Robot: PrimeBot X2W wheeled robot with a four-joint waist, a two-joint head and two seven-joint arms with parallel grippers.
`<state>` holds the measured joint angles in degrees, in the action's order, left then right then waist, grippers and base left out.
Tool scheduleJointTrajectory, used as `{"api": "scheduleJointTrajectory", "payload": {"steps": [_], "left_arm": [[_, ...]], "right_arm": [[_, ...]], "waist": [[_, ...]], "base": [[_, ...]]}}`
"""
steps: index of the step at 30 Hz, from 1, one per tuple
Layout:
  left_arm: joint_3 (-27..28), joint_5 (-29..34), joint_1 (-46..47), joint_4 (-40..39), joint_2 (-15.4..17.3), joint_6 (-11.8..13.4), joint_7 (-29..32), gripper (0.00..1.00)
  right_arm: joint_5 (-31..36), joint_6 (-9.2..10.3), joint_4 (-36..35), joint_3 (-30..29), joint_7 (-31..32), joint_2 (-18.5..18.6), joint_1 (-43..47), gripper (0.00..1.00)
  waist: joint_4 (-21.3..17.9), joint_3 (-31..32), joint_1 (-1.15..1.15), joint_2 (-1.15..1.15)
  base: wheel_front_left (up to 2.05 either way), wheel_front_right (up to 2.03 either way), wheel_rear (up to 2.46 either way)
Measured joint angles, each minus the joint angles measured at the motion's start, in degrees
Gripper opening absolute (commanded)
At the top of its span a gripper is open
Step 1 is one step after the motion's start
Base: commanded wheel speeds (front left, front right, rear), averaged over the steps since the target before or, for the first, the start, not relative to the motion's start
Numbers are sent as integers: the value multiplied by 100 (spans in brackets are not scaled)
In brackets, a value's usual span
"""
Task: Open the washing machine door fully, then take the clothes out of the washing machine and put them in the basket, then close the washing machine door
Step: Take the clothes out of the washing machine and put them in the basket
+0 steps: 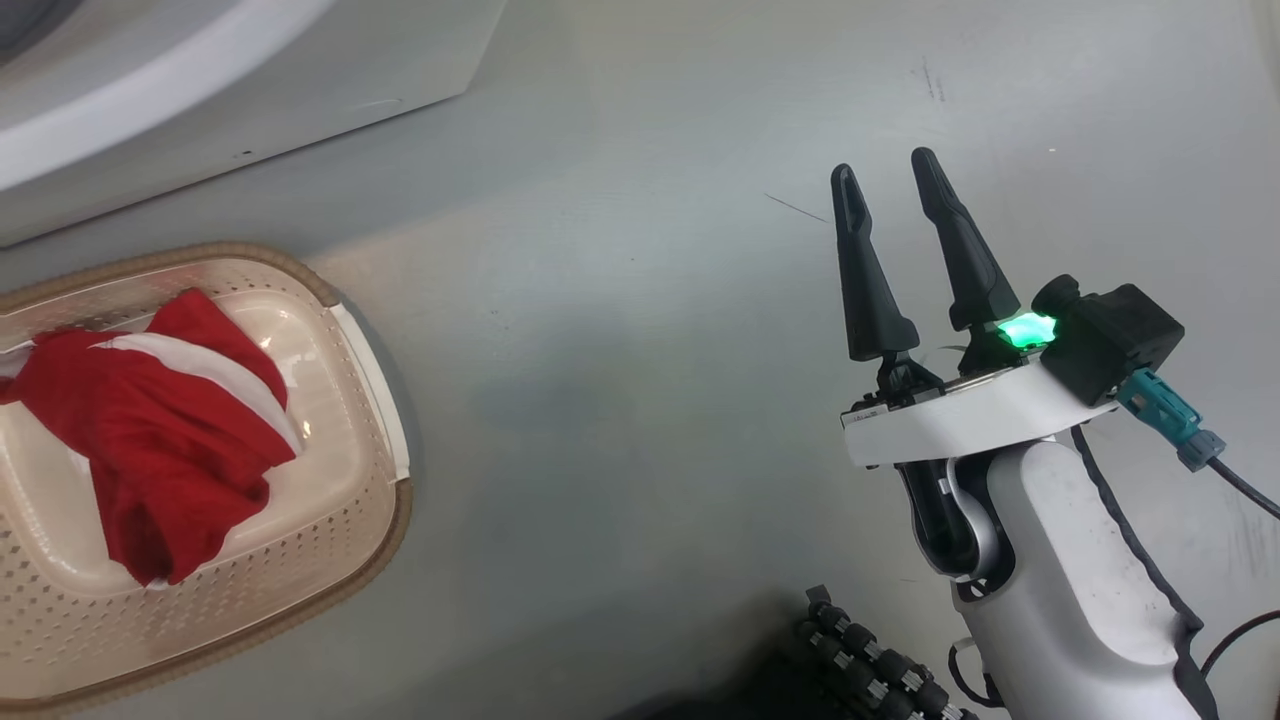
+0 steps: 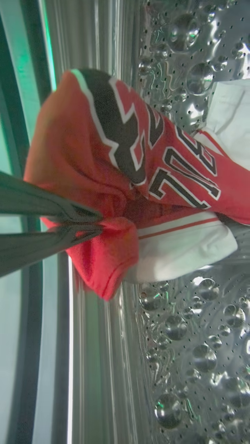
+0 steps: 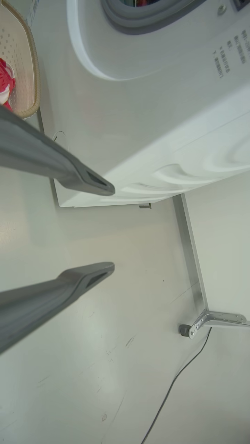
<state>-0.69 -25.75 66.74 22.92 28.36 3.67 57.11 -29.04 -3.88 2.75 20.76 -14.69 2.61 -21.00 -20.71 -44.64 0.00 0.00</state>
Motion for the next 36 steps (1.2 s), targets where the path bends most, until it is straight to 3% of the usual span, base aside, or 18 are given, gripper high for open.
{"api": "scheduleJointTrajectory", "payload": {"steps": [13,25,36], "left_arm": [[190,-216,-503,-285,-215,-287,-860,0],[316,-389,-1293,-679,-502,-598,-2089,0],[344,-379,-2086,-1106,-1062,-701,-3362,0]], "right_arm": [[105,-1,55,-52,0,0,-84,100],[404,-8,142,-216,0,4,-79,100],[697,-18,265,-345,-1,7,40,100]], "waist": [[252,107,0,0],[506,311,0,0],[760,604,0,0]], "base": [[0,0,0],[0,0,0],[0,0,0]]}}
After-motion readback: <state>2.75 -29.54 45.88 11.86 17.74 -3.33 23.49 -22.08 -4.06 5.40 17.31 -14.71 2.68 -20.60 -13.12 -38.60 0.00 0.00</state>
